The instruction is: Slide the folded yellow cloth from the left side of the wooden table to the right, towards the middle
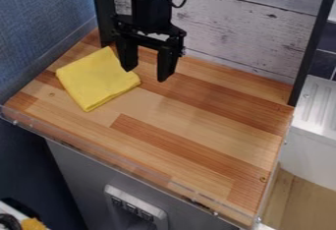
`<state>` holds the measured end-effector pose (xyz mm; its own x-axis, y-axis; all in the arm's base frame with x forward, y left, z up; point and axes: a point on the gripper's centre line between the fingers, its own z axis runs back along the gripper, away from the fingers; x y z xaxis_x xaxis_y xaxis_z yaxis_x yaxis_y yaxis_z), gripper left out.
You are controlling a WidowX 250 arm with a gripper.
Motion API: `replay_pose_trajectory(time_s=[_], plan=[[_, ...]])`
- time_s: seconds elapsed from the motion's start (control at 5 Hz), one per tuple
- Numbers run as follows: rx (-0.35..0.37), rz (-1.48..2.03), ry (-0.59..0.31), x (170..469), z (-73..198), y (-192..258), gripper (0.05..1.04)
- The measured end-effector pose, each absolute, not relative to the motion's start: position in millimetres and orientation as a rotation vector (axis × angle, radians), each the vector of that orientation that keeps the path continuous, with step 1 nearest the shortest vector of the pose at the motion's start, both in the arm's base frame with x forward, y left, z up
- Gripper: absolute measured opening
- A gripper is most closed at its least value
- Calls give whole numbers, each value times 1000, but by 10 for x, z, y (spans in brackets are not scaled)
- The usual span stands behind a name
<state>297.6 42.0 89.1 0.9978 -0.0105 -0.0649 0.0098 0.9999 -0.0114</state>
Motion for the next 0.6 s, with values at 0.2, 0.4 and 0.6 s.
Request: replay_pose_trajectory(time_s=[0.2, 0.4, 0.6], plan=[[-15, -38, 61, 2977, 881, 472, 993], [-21, -77, 52, 2997, 867, 633, 994], [-20, -115, 29, 3035, 858, 844, 999]])
